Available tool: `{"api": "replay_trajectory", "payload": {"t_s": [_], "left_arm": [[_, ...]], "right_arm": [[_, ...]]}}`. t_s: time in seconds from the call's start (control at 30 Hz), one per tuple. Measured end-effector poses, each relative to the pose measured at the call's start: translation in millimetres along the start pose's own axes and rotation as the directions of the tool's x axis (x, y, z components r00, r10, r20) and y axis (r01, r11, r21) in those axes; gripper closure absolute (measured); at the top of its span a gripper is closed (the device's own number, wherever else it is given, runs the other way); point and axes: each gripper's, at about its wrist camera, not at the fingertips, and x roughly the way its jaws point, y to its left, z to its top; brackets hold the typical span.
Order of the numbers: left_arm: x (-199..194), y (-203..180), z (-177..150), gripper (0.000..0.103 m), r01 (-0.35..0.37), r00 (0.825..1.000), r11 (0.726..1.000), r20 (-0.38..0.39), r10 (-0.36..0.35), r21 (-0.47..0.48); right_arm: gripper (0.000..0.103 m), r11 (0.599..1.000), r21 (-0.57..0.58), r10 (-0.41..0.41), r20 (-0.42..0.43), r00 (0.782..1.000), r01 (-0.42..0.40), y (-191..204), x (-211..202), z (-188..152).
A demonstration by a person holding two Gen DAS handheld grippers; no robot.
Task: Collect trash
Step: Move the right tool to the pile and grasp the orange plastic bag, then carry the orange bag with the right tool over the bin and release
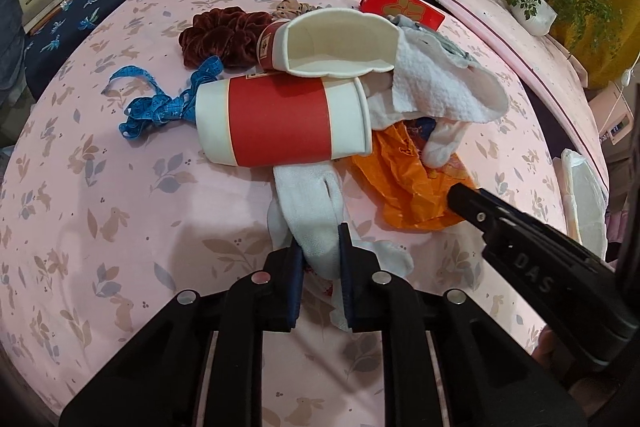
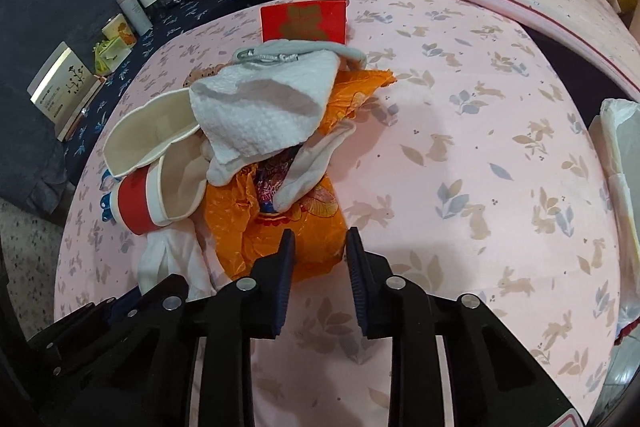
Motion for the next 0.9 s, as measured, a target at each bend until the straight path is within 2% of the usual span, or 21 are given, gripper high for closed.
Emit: {"api": "replay_trajectory", "payload": {"t_s": [0.03,0.17,0.43,0.67,0.9], "left_arm": [[-1,0,-1,0.088,-0.006,1.000,1.000,0.002,0.006,0.004],[-8,-2,-5,0.088,-0.021,1.000,1.000,0.012,0.021,0.013],[-30,-23,-18,0.089,-0.014,0.999,0.999,0.039,0.013,0.038],[-60,-63,-26,0.089,0.033,0.996,0.994,0.082,-0.041,0.101],[-77,-113,-30,0.089,0.077,0.991,0.980,0.097,-0.096,0.185]], "right_arm": [[0.098,1.000,0.001,0.017,-0.007,1.000,-0.017,-1,1,-1],[0.099,0.998,-0.007,0.055,0.001,0.998,-0.055,-3,-9,-7],[0.099,0.998,-0.047,0.033,0.092,0.995,-0.029,-12,-64,-19],[0.100,1.000,-0.022,0.005,0.187,0.982,-0.001,-42,-118,-25],[0.100,0.998,0.021,-0.056,0.279,0.959,0.052,-81,-163,-25]]}}
